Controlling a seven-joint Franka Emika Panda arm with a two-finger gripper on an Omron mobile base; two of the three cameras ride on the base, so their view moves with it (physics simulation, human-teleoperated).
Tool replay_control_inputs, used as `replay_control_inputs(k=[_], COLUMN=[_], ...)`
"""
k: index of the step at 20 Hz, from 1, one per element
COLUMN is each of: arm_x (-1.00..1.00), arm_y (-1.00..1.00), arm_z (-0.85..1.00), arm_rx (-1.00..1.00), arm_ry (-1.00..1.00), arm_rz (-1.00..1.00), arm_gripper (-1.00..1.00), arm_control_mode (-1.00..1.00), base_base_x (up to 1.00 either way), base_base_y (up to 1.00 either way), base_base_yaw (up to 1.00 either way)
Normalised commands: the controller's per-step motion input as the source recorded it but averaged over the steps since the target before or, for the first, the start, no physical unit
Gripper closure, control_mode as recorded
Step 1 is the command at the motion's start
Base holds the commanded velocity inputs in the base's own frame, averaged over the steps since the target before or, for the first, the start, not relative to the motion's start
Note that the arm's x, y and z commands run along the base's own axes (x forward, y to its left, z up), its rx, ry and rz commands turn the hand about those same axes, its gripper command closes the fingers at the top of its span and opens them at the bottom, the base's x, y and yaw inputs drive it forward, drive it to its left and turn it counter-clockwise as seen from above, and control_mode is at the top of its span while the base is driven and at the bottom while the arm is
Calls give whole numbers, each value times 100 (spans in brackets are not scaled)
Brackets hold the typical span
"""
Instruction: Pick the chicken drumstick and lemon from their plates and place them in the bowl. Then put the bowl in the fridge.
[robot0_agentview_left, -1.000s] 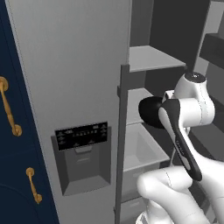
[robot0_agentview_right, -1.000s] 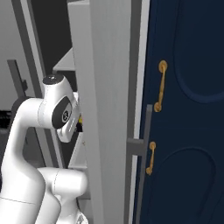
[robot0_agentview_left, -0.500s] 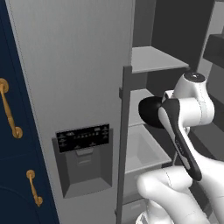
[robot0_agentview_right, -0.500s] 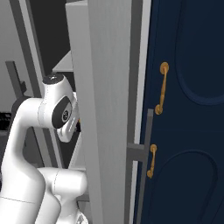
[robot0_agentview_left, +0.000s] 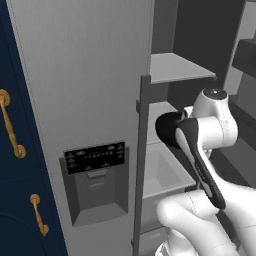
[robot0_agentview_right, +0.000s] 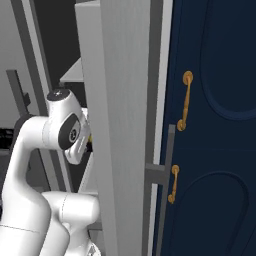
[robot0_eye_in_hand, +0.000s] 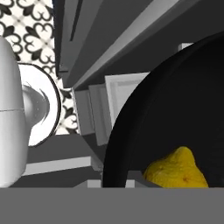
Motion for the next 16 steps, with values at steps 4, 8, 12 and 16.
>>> replay_control_inputs(k=[4, 8, 12, 16], arm_x=[70, 95, 94, 69], arm_y=[0, 0, 0, -5], arm_z=[-19, -9, -21, -39], arm_rx=[0, 0, 0, 0], arm_ry=[-6, -1, 0, 0], arm_rz=[0, 0, 0, 0], arm_gripper=[100, 100, 100, 100], arm_control_mode=[-100, -100, -100, -100], base_base_x=[0, 0, 0, 0], base_base_y=[0, 0, 0, 0], base_base_yaw=[0, 0, 0, 0])
